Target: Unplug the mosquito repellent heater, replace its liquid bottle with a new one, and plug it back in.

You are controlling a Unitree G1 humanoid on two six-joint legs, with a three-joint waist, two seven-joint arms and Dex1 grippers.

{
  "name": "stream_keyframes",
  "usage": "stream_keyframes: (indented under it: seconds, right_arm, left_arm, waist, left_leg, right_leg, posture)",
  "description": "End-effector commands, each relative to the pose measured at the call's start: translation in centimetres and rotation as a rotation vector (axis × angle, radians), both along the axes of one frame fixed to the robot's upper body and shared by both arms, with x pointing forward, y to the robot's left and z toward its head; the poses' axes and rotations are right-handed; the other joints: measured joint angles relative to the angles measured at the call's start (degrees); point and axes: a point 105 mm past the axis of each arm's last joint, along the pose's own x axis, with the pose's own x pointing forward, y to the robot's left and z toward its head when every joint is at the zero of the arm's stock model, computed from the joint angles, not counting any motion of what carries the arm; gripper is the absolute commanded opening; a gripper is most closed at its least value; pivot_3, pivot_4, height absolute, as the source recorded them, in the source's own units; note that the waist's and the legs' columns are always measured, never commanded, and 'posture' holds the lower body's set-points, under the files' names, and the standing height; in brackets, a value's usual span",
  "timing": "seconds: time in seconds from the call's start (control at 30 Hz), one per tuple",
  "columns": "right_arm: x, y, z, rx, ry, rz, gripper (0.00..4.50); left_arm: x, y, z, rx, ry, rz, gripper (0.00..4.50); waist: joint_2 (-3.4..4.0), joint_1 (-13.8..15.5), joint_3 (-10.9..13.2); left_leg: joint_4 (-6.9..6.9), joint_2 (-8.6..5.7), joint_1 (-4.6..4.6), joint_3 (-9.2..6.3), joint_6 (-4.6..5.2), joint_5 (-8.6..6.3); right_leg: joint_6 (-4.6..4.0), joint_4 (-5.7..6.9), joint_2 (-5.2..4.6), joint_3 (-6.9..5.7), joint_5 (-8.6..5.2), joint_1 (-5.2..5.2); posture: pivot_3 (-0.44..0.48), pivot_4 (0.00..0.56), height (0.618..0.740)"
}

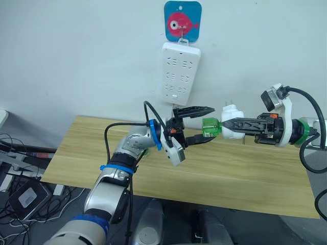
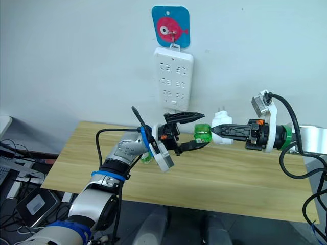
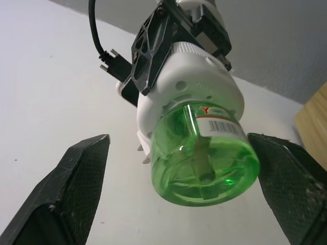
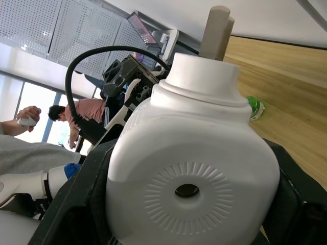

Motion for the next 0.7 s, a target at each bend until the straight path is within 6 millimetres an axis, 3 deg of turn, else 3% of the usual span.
stream_keyframes:
  seconds: [0.03, 0.2, 0.3, 0.4, 0.47, 0.53, 0.63, 0.7]
  right_arm:
    - [-0.5, 0.2, 1.6, 0.030, -0.053, 0.028, 3.15]
    - [-0.4, 0.2, 1.5, 0.032, -0.049, 0.025, 3.15]
    - [-0.4, 0.1, 1.6, 0.031, -0.048, 0.024, 3.15]
    - [-0.5, 0.1, 1.6, 0.030, -0.046, 0.031, 3.15]
    - [-0.8, 0.0, 1.6, 0.019, -0.044, 0.046, 3.15]
    - [-1.6, 0.1, 1.5, -0.011, -0.043, 0.082, 3.15]
    - [-2.3, 0.1, 1.5, -0.026, -0.043, 0.113, 3.15]
    - [-2.5, 0.3, 1.4, -0.035, -0.046, 0.127, 3.15]
  left_arm:
    - [-0.5, -0.3, 0.7, -0.028, -0.049, -0.035, 3.87]
    - [-0.9, -0.2, 0.5, -0.028, -0.062, -0.050, 2.35]
    - [-0.8, -0.1, 0.2, -0.034, -0.009, -0.066, 2.26]
    - [-1.1, -0.4, 0.4, -0.093, 0.177, -0.121, 2.26]
    - [-0.9, -0.6, 0.7, -0.101, 0.417, -0.152, 2.26]
    - [-0.9, -0.6, 1.4, -0.115, 0.820, -0.256, 2.26]
    - [-1.8, -0.5, 1.5, -0.028, 1.311, -0.404, 2.26]
    - [-1.2, -0.3, 1.8, -0.024, 1.608, -0.466, 2.26]
  waist:
    - [0.00, 0.0, 0.0]
    - [0.00, 0.0, 0.0]
    - [0.01, 0.0, 0.0]
    - [0.01, 0.0, 0.0]
    - [0.02, -0.1, 0.0]
    - [0.02, -0.7, 0.0]
    - [0.00, -1.4, 0.0]
    - [0.02, -2.0, 0.0]
  left_leg:
    - [0.00, 0.00, 0.00, 0.00, 0.00, 0.00]
    - [0.00, 0.02, 0.01, 0.00, 0.00, 0.00]
    - [0.01, 0.02, 0.01, -0.01, 0.00, 0.00]
    - [0.01, 0.02, 0.02, -0.01, 0.00, 0.00]
    - [0.02, 0.04, 0.02, -0.01, -0.01, 0.01]
    - [0.02, 0.05, 0.01, -0.01, -0.01, 0.01]
    - [0.05, 0.14, -0.01, -0.22, -0.01, 0.01]
    - [0.06, 0.16, 0.04, -0.35, 0.01, 0.01]
  right_leg:
    - [0.00, 0.00, 0.00, 0.00, 0.00, 0.00]
    - [-0.01, 0.02, 0.00, -0.02, 0.01, 0.01]
    - [-0.02, 0.03, 0.00, -0.02, 0.02, 0.01]
    - [-0.03, 0.05, 0.00, -0.02, 0.02, 0.02]
    - [-0.03, 0.06, 0.00, -0.02, 0.02, 0.01]
    - [-0.03, 0.06, 0.00, -0.02, 0.02, 0.01]
    - [-0.02, 0.07, 0.06, -0.20, 0.01, 0.03]
    - [-0.01, 0.10, 0.13, -0.28, 0.00, 0.08]
  posture:
    - [0.273, 0.208, 0.740]
    - [0.273, 0.209, 0.740]
    - [0.273, 0.211, 0.740]
    - [0.275, 0.213, 0.740]
    - [0.267, 0.215, 0.740]
    - [0.267, 0.215, 0.740]
    - [0.267, 0.215, 0.740]
    - [0.271, 0.216, 0.740]
